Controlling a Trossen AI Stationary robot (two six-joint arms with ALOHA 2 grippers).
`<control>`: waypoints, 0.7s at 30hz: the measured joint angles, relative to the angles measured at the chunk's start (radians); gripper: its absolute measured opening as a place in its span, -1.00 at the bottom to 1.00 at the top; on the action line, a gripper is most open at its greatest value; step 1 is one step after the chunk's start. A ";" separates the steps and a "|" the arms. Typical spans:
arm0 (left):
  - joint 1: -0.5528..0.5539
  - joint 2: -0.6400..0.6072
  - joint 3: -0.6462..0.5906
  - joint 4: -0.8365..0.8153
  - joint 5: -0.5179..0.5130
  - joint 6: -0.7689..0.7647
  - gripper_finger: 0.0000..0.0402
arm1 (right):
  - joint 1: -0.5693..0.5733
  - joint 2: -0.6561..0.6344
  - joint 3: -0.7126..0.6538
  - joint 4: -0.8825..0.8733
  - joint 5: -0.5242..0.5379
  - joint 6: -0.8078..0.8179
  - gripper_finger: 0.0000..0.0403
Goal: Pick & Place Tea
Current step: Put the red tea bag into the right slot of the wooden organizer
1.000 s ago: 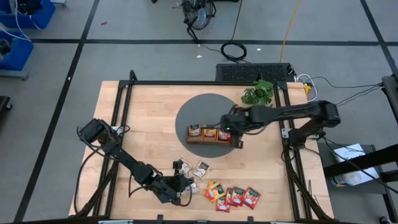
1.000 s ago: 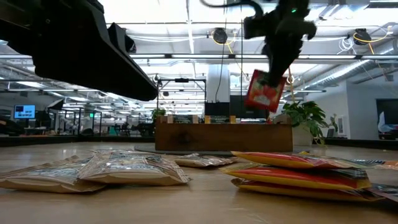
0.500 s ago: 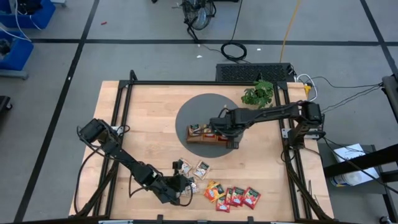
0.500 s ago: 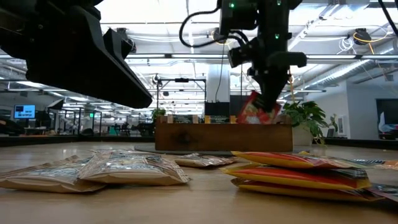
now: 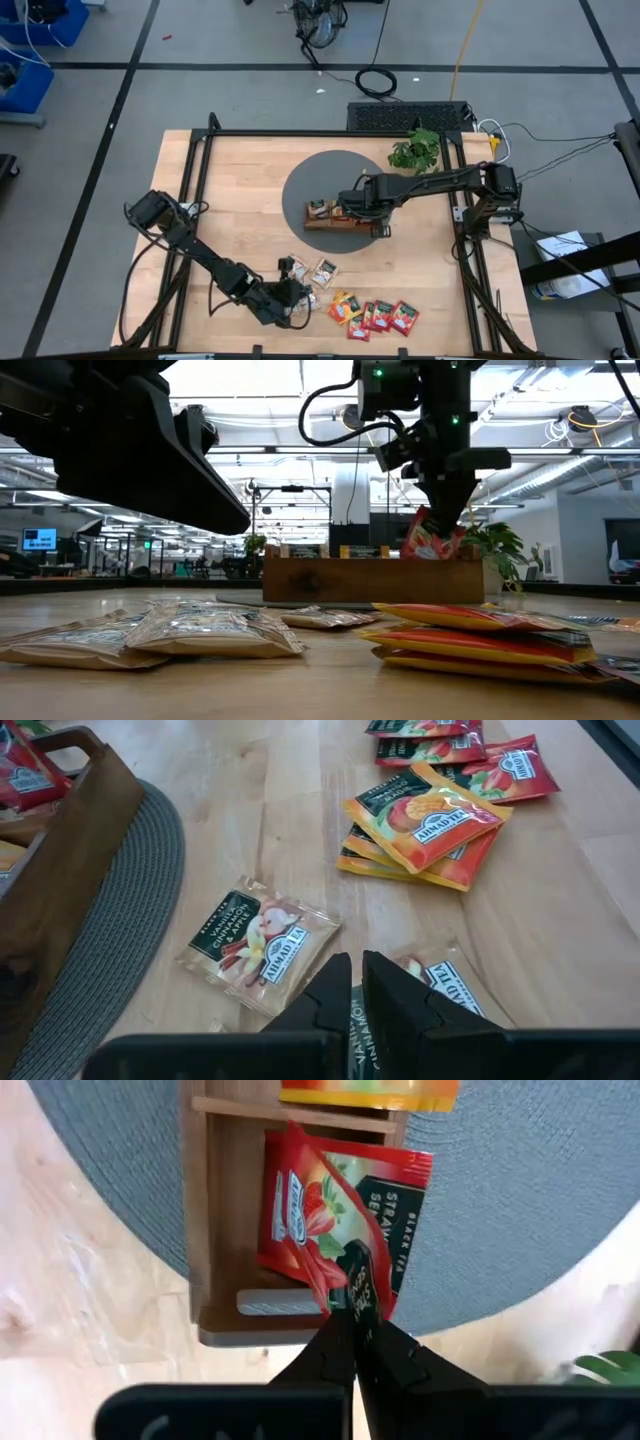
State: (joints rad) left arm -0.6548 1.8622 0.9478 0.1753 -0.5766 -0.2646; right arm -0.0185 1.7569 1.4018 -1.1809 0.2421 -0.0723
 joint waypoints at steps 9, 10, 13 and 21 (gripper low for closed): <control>0.000 0.000 0.000 0.000 0.000 0.033 -0.81 | -0.007 0.042 0.204 -0.133 0.018 -0.045 -1.00; 0.000 0.000 0.000 0.000 0.000 0.035 -0.81 | -0.008 0.064 0.242 -0.174 0.018 -0.041 -1.00; 0.000 0.000 0.000 0.000 0.000 0.046 -0.81 | -0.009 0.168 0.367 -0.321 0.016 -0.029 -1.00; 0.000 0.000 0.001 -0.044 0.000 0.003 -0.81 | 0.018 0.337 0.508 -0.394 -0.011 -0.036 -1.00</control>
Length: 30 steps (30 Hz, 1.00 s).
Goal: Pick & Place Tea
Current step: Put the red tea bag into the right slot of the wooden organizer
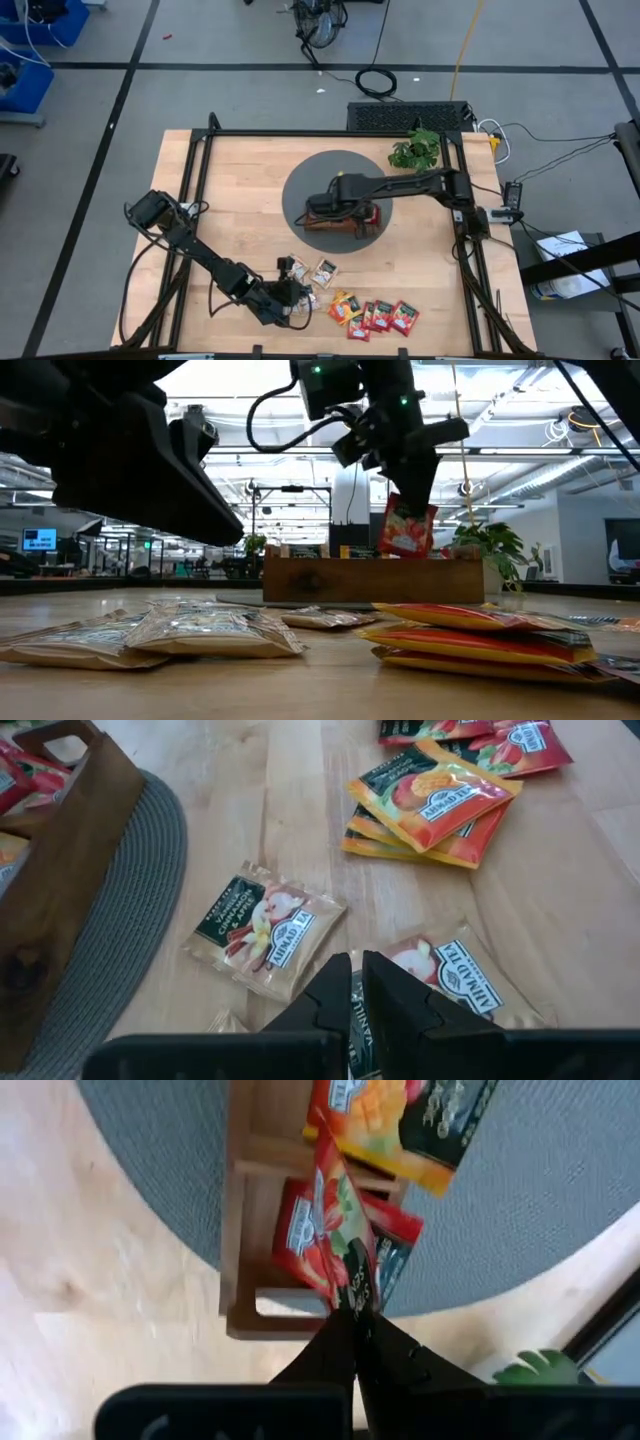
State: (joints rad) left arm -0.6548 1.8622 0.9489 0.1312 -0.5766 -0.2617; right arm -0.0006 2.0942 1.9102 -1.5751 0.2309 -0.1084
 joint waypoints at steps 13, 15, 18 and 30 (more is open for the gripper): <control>0.001 0.000 -0.005 -0.006 -0.004 -0.022 -0.81 | -0.006 -0.009 -0.002 0.005 -0.088 0.014 -1.00; 0.001 0.000 -0.005 -0.005 -0.004 -0.027 -0.81 | -0.005 -0.008 -0.002 0.004 -0.102 0.011 -1.00; 0.001 0.000 -0.005 -0.006 -0.005 -0.030 -0.81 | -0.005 -0.022 -0.002 0.005 -0.102 0.018 -1.00; 0.001 0.000 -0.005 -0.012 -0.007 -0.065 -0.81 | -0.035 -0.186 -0.146 0.003 -0.073 0.021 -1.00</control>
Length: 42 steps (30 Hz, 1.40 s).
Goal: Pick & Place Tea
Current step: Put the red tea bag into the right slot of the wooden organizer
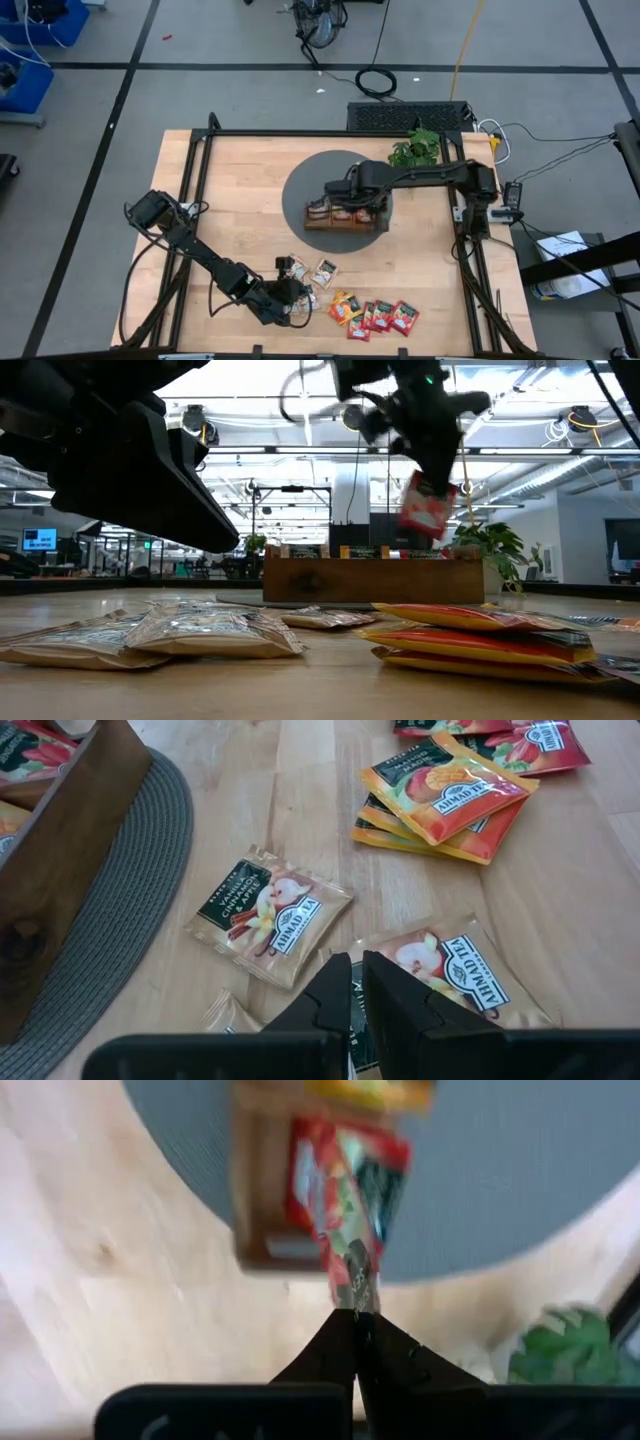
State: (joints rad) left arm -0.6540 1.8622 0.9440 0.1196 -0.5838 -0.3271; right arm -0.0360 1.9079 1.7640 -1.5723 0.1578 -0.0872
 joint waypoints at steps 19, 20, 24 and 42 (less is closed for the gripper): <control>0.015 0.000 0.000 0.005 -0.016 -0.020 -0.81 | 0.031 -0.017 -0.151 0.039 0.105 0.004 -1.00; 0.015 0.000 0.000 0.006 -0.022 -0.019 -0.81 | 0.035 -0.017 -0.151 0.039 0.104 0.011 -1.00; 0.014 0.001 -0.002 0.105 -0.092 0.055 -0.81 | 0.088 -0.024 -0.151 0.064 0.104 0.036 -1.00; 0.069 0.001 0.064 0.466 -0.074 0.366 -0.23 | 0.574 -0.069 -0.149 0.393 0.336 0.316 -1.00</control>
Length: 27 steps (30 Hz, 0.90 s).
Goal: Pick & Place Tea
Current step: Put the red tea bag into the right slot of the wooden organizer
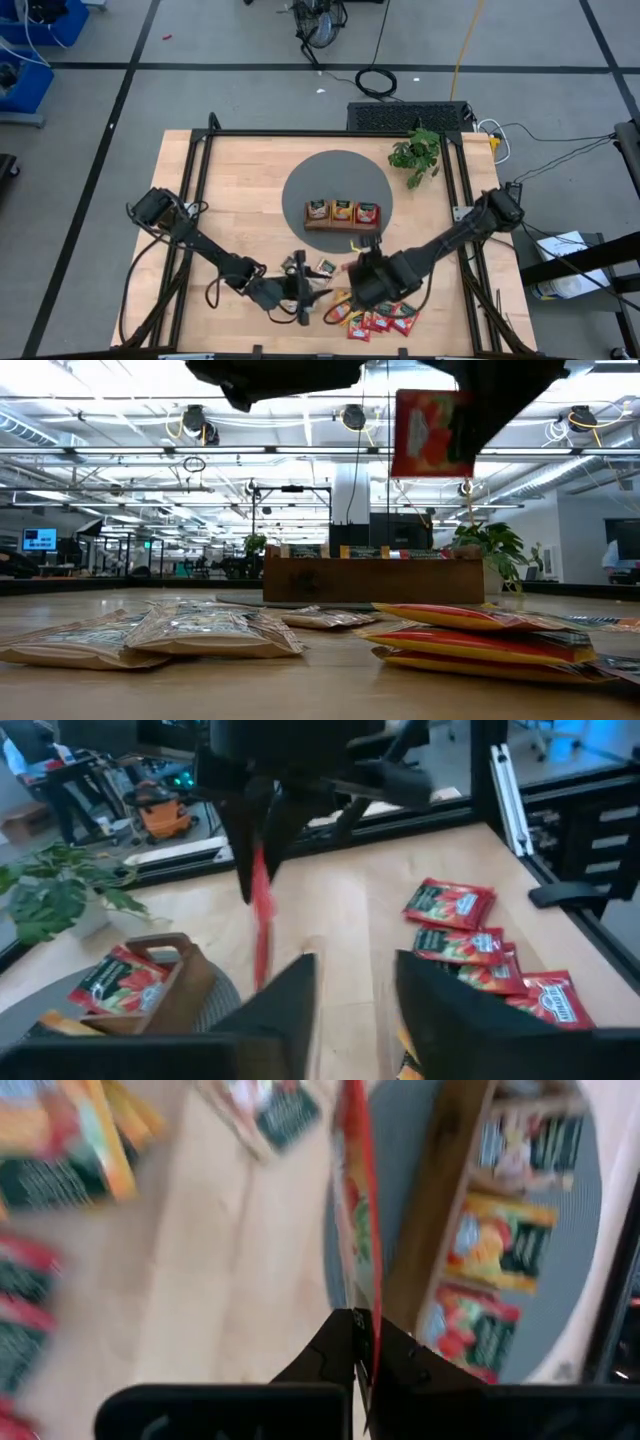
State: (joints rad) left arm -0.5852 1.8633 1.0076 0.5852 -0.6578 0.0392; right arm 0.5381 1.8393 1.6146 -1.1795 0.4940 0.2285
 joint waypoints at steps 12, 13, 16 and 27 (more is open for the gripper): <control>0.058 0.000 0.035 -0.162 0.014 -0.017 0.71 | -0.056 0.005 0.000 0.115 -0.065 -0.017 -1.00; 0.064 0.000 0.035 -0.161 0.026 -0.020 0.72 | -0.064 0.011 0.000 0.131 -0.077 -0.027 -1.00; 0.080 0.000 0.036 -0.163 0.028 -0.017 0.69 | -0.075 0.032 0.000 0.156 -0.088 -0.043 -1.00; 0.121 0.000 0.036 -0.193 0.041 -0.069 -0.12 | -0.068 0.047 0.000 0.181 -0.096 -0.064 -1.00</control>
State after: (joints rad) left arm -0.4641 1.8629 1.0431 0.3922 -0.6168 -0.0301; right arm 0.4698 1.8858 1.6142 -0.9989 0.3981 0.1642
